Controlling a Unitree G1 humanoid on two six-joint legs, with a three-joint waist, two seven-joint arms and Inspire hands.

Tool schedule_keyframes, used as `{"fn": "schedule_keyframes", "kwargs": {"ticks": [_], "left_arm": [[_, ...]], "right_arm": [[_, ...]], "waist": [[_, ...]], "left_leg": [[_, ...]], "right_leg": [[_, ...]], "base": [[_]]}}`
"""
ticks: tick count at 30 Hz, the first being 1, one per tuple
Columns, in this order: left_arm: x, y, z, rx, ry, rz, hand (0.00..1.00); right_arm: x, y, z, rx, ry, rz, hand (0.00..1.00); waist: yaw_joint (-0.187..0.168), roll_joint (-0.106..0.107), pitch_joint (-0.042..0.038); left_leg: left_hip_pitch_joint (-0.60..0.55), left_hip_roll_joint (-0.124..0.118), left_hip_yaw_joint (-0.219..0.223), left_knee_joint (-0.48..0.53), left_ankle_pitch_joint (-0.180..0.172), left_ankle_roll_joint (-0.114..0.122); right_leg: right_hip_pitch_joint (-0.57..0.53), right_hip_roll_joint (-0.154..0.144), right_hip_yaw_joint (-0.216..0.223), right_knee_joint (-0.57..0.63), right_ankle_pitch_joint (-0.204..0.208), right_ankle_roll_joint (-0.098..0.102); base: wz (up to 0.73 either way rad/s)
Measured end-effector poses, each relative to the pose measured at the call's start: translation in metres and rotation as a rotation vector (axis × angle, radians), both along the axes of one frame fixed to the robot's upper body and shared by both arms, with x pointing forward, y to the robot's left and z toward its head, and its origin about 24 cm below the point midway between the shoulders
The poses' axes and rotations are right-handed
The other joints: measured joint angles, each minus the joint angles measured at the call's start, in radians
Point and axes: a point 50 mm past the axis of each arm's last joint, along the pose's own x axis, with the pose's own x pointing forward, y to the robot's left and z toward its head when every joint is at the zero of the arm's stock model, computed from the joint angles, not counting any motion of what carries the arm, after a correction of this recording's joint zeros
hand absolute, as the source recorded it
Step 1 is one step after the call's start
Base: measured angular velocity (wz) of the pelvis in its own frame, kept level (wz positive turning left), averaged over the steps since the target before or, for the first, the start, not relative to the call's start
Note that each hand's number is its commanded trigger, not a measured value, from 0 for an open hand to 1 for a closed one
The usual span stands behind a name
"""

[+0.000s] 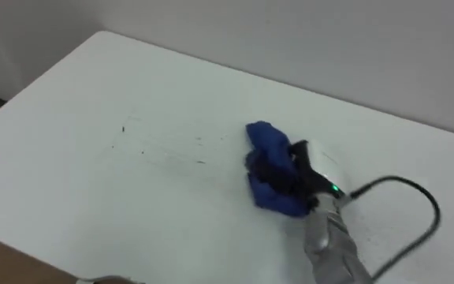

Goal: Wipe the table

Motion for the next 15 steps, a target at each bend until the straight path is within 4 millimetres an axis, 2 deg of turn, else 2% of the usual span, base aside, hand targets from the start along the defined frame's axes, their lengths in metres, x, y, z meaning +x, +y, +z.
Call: {"fn": "schedule_keyframes", "kwargs": {"ticks": [2,5,8,10,12,13,14,15], "left_arm": [[0.001,0.015,0.007,0.053,-0.011,0.002,0.0],[0.004,0.029,0.015,0.101,-0.039,0.008,0.0],[0.014,0.027,0.015,0.098,-0.064,-0.018,0.0],[0.023,0.022,0.013,0.083,-0.078,-0.05,0.0],[0.033,0.015,0.01,0.057,-0.091,-0.073,0.0],[0.042,0.009,0.006,0.035,-0.098,-0.091,0.0],[0.054,0.004,0.003,0.019,-0.099,-0.123,0.0],[0.059,0.003,0.003,0.016,-0.101,-0.134,0.0]], "right_arm": [[-0.042,-0.049,-0.007,-0.04,0.032,-0.22,1.0],[-0.082,-0.092,-0.013,-0.077,0.107,-0.426,1.0],[-0.106,-0.109,-0.016,-0.095,0.179,-0.508,1.0],[-0.106,-0.108,-0.019,-0.09,0.205,-0.523,1.0],[-0.088,-0.097,-0.022,-0.058,0.203,-0.533,1.0],[-0.073,-0.089,-0.022,-0.05,0.207,-0.528,1.0],[-0.06,-0.078,-0.023,-0.053,0.229,-0.507,1.0],[-0.05,-0.068,-0.024,-0.049,0.232,-0.474,1.0]], "waist": [[-0.03,0.0,-0.0106],[-0.066,0.003,-0.0213],[-0.088,0.013,-0.0263],[-0.082,0.018,-0.0251],[-0.058,0.023,-0.0235],[-0.032,0.032,-0.0196],[0.026,0.039,-0.0196],[0.052,0.038,-0.0194]], "left_leg": [[0.005,-0.004,0.008,0.003,-0.008,0.011],[0.009,0.003,0.026,0.049,-0.042,0.013],[0.036,0.02,0.046,0.077,-0.06,0.018],[0.047,0.041,0.069,0.093,-0.068,0.022],[0.043,0.062,0.108,0.113,-0.074,0.023],[0.031,0.085,0.136,0.142,-0.086,0.016],[0.018,0.112,0.162,0.162,-0.097,0.003],[0.009,0.127,0.178,0.17,-0.101,-0.008]], "right_leg": [[0.011,-0.005,0.001,0.005,-0.001,0.002],[0.02,-0.006,0.002,0.035,-0.006,0.011],[0.02,-0.011,0.002,0.113,-0.007,0.012],[-0.002,-0.027,0.002,0.178,-0.008,0.012],[-0.049,-0.039,0.003,0.258,-0.01,0.012],[-0.08,-0.06,0.001,0.334,-0.025,-0.001],[-0.103,-0.097,0.005,0.392,-0.053,-0.006],[-0.11,-0.118,0.01,0.402,-0.06,-0.003]], "base": [[-0.04],[-0.21],[-0.17],[-0.42],[-0.63],[-0.8],[-0.88],[-1.05]]}}
